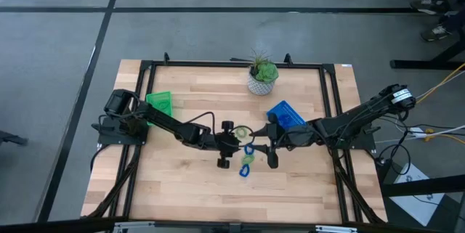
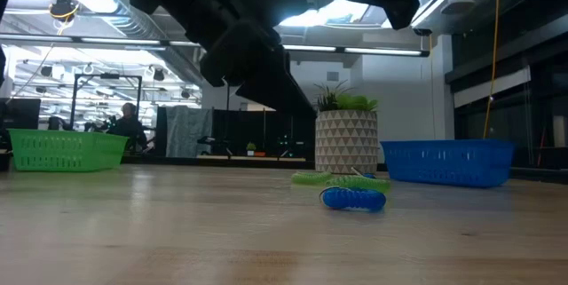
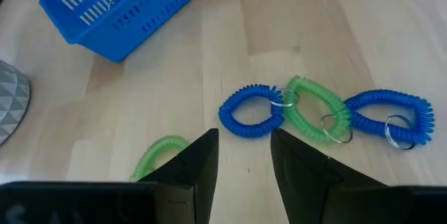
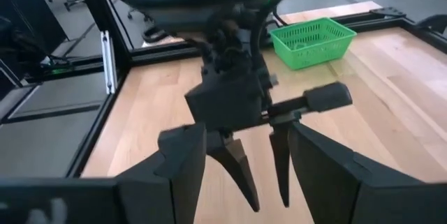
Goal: Sort spring keychains
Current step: Put the green spring keychain in the green bin
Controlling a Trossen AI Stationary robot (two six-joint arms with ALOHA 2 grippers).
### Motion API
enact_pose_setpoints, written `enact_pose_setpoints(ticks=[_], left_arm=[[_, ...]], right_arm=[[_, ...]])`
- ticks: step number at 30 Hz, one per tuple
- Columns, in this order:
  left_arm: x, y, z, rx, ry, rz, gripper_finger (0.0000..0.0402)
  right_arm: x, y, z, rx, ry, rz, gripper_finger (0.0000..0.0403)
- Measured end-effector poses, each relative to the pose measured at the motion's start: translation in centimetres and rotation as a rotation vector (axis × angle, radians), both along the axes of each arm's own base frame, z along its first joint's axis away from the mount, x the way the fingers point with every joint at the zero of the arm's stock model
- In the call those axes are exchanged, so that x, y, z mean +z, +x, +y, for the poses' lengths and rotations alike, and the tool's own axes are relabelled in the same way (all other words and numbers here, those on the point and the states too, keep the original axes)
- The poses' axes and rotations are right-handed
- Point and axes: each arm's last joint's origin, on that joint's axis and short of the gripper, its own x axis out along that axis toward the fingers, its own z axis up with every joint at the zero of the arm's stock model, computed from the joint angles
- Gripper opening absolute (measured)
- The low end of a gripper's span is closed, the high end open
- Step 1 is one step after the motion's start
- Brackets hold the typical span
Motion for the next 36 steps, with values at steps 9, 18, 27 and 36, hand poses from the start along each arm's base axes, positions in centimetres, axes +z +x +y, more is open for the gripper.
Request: enact_pose_setpoints(ticks=[9, 18, 27, 36], left_arm=[[-0.1, 0.0, 0.1, -0.071, -0.017, 0.023, 0.0127], [-0.5, -0.4, 0.1, -0.133, -0.008, 0.092, 0.0127], [-1.7, 0.1, 1.2, -0.113, -0.052, 0.125, 0.0127], [-1.6, 1.1, 3.8, -0.030, -0.025, 0.046, 0.0127]], right_arm=[[0.7, -0.3, 1.5, 0.067, -0.025, -0.066, 0.0202], [1.0, -0.7, 2.7, 0.128, -0.087, -0.108, 0.0202], [1.1, -0.7, 2.6, 0.129, -0.106, -0.114, 0.0202], [1.0, -0.7, 2.6, 0.129, -0.108, -0.107, 0.0202]])
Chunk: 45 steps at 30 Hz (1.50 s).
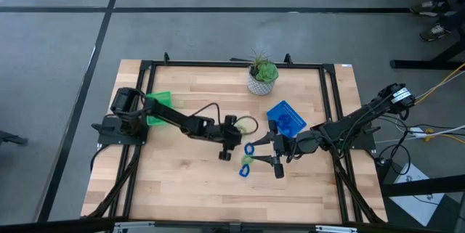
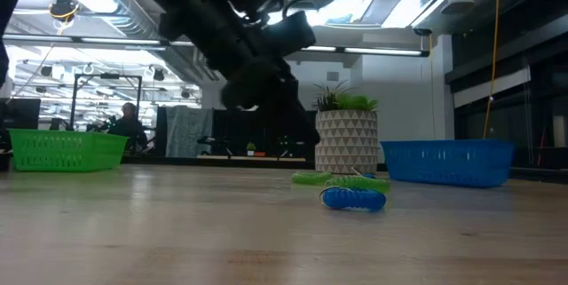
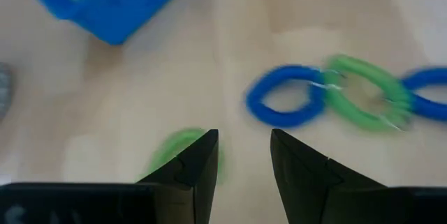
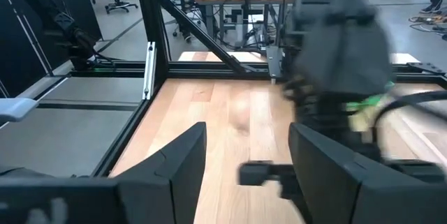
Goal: Sort spring keychains
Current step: Put the green spring keychain in the green bin
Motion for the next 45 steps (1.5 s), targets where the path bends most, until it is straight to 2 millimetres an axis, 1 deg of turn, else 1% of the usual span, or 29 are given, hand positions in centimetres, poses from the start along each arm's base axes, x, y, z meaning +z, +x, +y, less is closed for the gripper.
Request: enact_pose_setpoints(ticks=[3, 5, 9, 13, 17, 19, 23, 26, 28, 36, 41, 45], left_arm=[[0.1, 0.3, 1.5, 0.025, -0.070, -0.015, 0.0127], [-0.2, 0.4, 2.4, 0.036, -0.125, -0.004, 0.0127], [-0.8, 0.6, 3.7, 0.049, -0.160, 0.004, 0.0127], [-2.8, 0.7, 4.0, 0.026, -0.216, 0.066, 0.0127], [-4.7, 1.2, 4.1, 0.022, -0.176, 0.086, 0.0127], [-5.6, 1.2, 4.3, 0.040, -0.186, 0.107, 0.0127], [-5.9, 1.2, 4.4, 0.075, -0.239, 0.106, 0.0127], [-5.8, 1.2, 4.3, 0.078, -0.253, 0.103, 0.0120], [-5.7, 1.2, 4.3, 0.068, -0.268, 0.101, 0.0107], [-5.7, 1.1, 3.5, 0.057, -0.286, 0.108, 0.0020], [-5.5, 1.0, 2.0, 0.070, -0.239, 0.109, 0.0021], [-4.8, 0.7, 0.6, 0.066, -0.207, 0.100, 0.0021]], right_arm=[[0.0, 0.0, 0.0, 0.000, 0.001, 0.000, 0.0202], [0.0, 0.0, 0.0, 0.000, 0.001, 0.001, 0.0202], [0.0, 0.0, 0.0, -0.001, 0.001, 0.001, 0.0202], [0.0, 0.0, 0.0, 0.000, -0.004, 0.001, 0.0202], [0.0, 0.0, 0.0, 0.004, -0.024, -0.002, 0.0202], [0.0, 0.0, 0.0, 0.003, -0.024, -0.002, 0.0202], [0.0, 0.0, 0.0, 0.004, -0.024, -0.002, 0.0202], [0.0, 0.0, 0.0, 0.004, -0.024, -0.002, 0.0202], [0.0, 0.0, 0.0, 0.003, -0.023, -0.003, 0.0202], [0.2, 0.0, 0.0, -0.002, 0.014, -0.015, 0.0202], [0.2, 0.0, 0.0, -0.002, 0.013, -0.015, 0.0202], [0.1, 0.0, 0.0, -0.001, 0.013, -0.013, 0.0202]])
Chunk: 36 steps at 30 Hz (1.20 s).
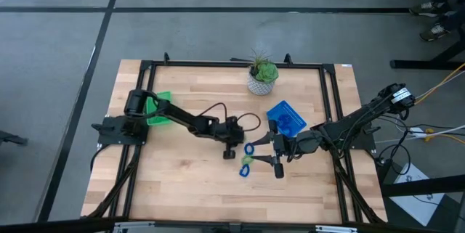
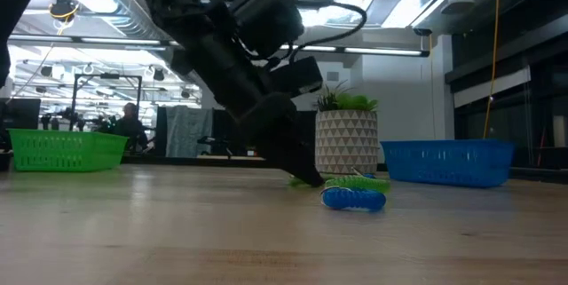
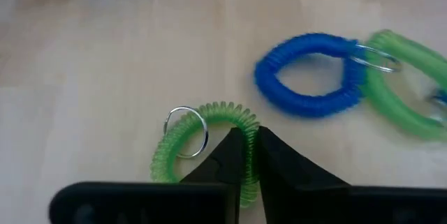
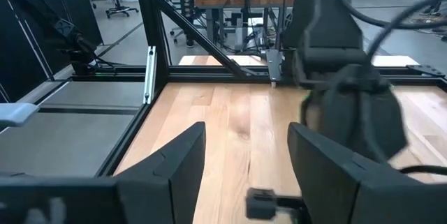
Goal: Sort spring keychains
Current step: Put the green spring keychain in the green bin
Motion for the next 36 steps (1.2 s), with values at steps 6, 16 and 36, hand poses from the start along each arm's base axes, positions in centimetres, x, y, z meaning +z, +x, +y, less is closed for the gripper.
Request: enact_pose_setpoints(ticks=[6, 16, 36], left_arm=[[2.0, -1.3, -2.1, -0.056, -0.013, 0.027, 0.0022], [6.0, -3.7, -7.2, 0.037, 0.240, -0.091, 0.0023], [14.1, -12.8, -14.3, 0.094, 0.380, -0.291, 0.0024]], right_arm=[[-0.1, 0.0, 0.0, -0.003, 0.019, 0.007, 0.0202], [-0.1, 0.0, 0.0, 0.001, 0.044, 0.010, 0.0202], [0.0, 0.0, 0.0, 0.000, 0.053, 0.004, 0.0202]])
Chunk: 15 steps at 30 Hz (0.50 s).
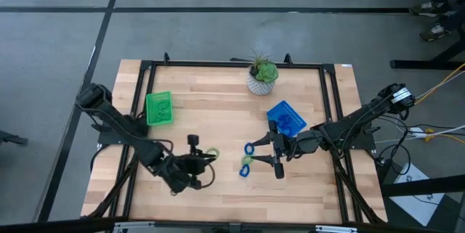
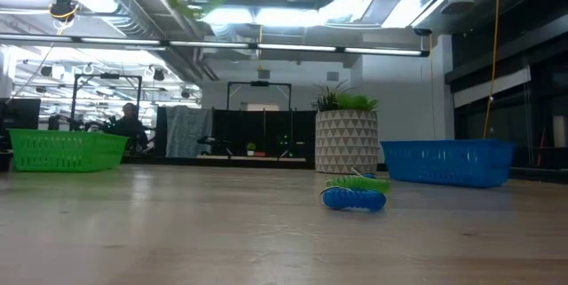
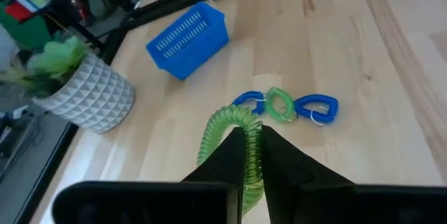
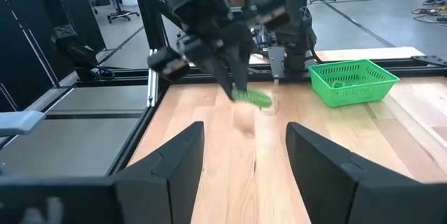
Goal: Sort spring keychains
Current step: Put the green spring keychain in the green bin
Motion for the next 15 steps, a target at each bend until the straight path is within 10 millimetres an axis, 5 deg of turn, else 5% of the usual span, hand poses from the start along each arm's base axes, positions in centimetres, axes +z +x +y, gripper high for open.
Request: enact_pose_setpoints(ticks=[15], left_arm=[[0.2, -4.4, -2.7, 0.041, 0.129, -0.082, 0.0024]], right_arm=[[-0.1, 0.0, 0.0, 0.000, -0.003, 0.005, 0.0202]])
